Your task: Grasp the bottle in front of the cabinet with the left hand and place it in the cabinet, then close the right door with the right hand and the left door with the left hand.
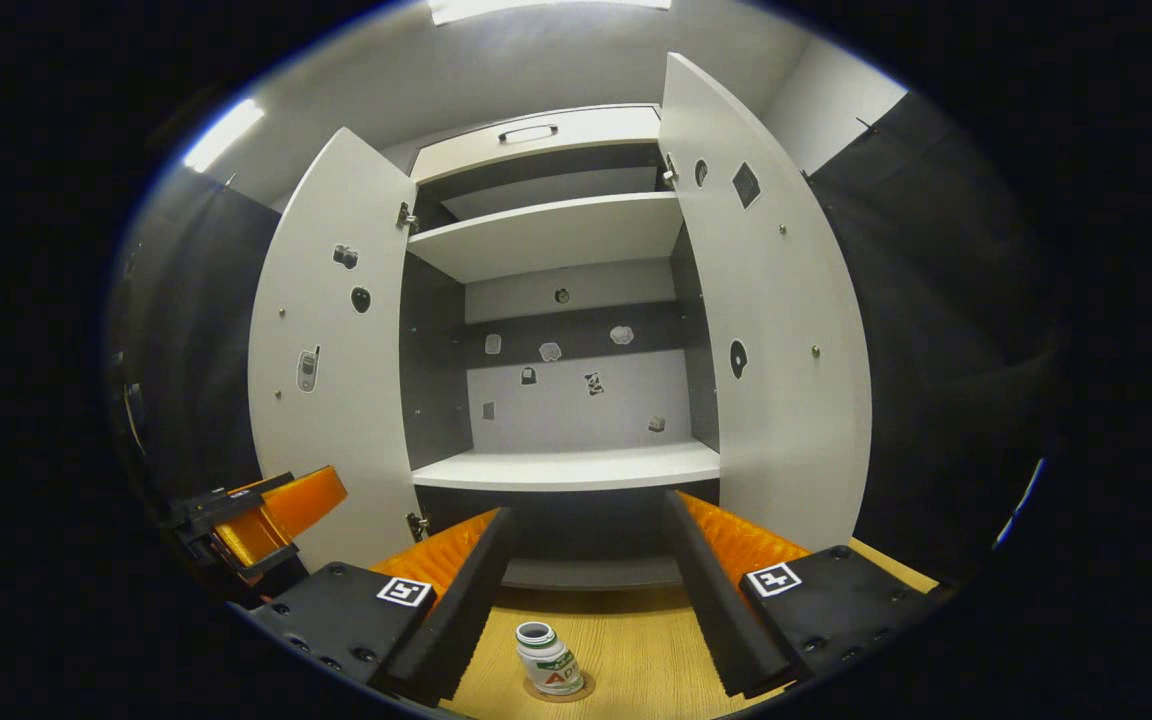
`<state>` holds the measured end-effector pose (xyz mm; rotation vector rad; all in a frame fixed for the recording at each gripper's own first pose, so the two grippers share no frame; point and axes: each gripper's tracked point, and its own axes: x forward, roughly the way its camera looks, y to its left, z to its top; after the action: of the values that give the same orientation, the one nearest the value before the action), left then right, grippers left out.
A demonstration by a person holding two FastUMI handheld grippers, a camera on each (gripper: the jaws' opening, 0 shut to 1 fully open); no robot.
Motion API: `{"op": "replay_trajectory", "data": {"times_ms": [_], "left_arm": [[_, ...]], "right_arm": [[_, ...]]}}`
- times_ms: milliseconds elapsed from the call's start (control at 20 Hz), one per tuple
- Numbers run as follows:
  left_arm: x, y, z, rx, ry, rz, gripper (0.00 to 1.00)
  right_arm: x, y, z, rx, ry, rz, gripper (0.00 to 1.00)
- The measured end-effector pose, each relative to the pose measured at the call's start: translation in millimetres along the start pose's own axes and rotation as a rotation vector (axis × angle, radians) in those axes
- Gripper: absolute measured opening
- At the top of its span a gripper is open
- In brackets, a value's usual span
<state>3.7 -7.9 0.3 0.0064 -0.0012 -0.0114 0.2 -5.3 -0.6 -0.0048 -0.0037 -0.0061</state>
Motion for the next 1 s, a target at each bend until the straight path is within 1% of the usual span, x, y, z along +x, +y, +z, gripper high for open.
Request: {"op": "replay_trajectory", "data": {"times_ms": [400, 850, 950, 1000], "left_arm": [[1.2, -2.5, -0.1, 0.006, -0.002, -0.004, 0.95], [-6.3, -4.2, 3.2, 0.011, -0.014, 0.014, 0.95], [-6.5, -11.5, 2.1, 0.003, -0.011, 0.006, 0.95], [-5.4, -18.4, 0.5, 0.001, -0.003, -0.011, 0.95]], "right_arm": [[-1.7, -2.5, 0.7, 0.005, -0.002, -0.004, 0.98], [-7.8, -4.0, 3.2, 0.001, -0.004, 0.011, 0.98], [-9.9, -7.9, 1.6, 0.005, -0.001, 0.012, 0.98], [-10.8, -10.4, -0.4, 0.009, 0.005, 0.011, 0.98]]}}
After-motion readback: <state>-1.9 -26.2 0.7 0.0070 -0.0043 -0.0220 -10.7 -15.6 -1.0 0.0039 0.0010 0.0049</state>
